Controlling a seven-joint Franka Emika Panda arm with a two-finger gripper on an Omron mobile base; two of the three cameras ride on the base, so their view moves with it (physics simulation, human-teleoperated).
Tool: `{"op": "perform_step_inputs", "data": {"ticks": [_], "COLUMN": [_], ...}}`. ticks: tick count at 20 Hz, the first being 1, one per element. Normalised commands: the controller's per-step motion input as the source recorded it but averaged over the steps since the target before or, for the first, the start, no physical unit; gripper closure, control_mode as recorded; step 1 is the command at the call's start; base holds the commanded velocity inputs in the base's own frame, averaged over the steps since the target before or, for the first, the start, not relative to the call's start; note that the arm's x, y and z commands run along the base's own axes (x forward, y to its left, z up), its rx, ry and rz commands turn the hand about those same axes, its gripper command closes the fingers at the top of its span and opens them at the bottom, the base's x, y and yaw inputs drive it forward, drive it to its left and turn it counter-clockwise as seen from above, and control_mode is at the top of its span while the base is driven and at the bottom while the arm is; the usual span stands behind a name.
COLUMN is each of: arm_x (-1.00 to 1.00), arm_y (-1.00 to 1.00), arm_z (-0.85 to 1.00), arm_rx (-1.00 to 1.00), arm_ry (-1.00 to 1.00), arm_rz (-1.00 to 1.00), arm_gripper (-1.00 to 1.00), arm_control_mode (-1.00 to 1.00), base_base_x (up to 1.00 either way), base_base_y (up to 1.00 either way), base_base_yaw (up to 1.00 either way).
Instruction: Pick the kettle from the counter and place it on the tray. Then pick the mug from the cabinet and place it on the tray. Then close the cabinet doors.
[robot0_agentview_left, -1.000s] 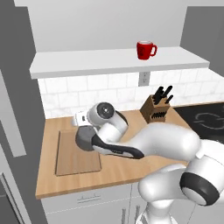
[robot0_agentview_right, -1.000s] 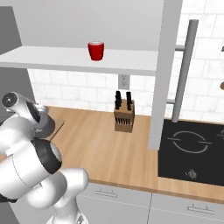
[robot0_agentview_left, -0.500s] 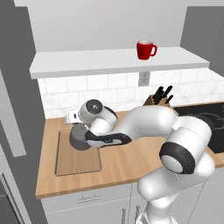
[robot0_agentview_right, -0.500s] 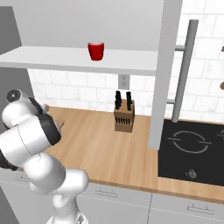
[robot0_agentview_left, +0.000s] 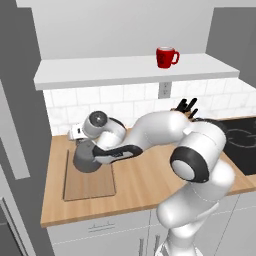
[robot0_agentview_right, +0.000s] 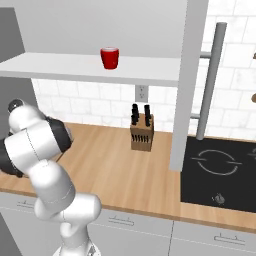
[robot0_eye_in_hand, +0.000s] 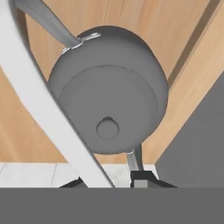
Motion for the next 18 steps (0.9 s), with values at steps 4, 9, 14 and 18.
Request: {"op": "perform_step_inputs", "data": {"ticks": [4,9,14,18], "arm_x": [0.11,0.21,0.19,0.0], "arm_y": [0.0,-0.06,-0.04,-0.09], "arm_z": [-0.16,-0.16,-0.13,-0.06], "arm_rx": [0.0,0.0,0.0,-0.02], "arm_ry": [0.0,0.0,0.01,0.0], "arm_rz": [0.0,0.0,0.0,0.0], "arm_gripper": [1.0,1.0,-1.0,-1.0], "arm_control_mode": [-1.0,-1.0,-1.0,-1.0], "base_base_x": [0.0,0.0,0.0,0.0], "base_base_y": [0.0,0.0,0.0,0.0], "base_base_yaw": [0.0,0.0,0.0,0.0]}}
